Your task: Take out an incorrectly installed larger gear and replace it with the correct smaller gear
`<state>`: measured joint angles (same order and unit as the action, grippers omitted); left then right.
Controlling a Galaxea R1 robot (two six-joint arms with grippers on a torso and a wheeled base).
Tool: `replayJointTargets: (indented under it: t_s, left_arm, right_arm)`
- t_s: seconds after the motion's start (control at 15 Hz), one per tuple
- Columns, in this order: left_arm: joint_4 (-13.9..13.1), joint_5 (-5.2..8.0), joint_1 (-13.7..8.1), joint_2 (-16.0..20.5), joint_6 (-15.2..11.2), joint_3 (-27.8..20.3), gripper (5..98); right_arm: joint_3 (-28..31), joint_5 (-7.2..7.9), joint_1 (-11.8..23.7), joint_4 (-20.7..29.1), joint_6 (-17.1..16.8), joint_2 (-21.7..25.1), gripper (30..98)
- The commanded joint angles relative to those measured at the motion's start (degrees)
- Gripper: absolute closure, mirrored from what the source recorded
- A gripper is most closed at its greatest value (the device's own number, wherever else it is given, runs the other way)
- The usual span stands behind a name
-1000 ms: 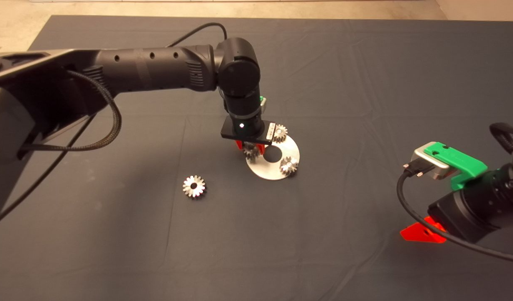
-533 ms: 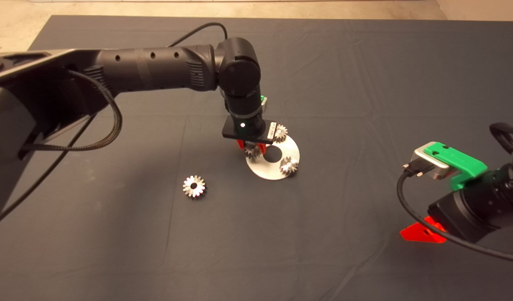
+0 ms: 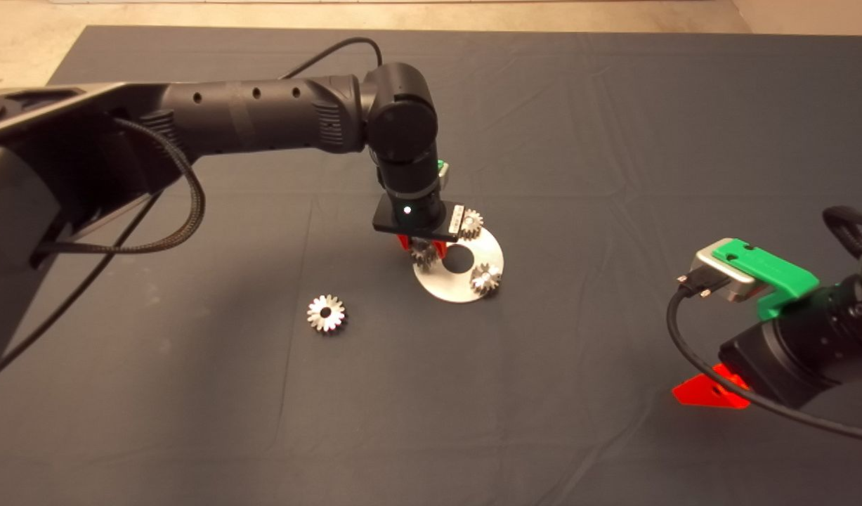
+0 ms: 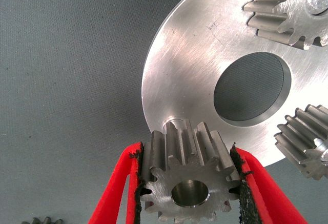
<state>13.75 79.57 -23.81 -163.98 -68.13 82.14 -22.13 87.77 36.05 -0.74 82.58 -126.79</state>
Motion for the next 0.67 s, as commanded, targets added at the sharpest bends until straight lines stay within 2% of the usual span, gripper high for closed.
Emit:
replayJointTargets:
  t_s: [0.0,0.6]
  left_arm:
    - [0.6,0.59,-0.7,-0.1,0.2,-0.1,68.9]
    - [0.6,1.12,-0.7,0.0,0.0,-0.6,68.9]
  right_arm:
    - [0.3,7.23,0.8,1.9,0.4,0.1,31.4]
    - [0.3,7.23,0.8,1.9,0.4,0.1,31.4]
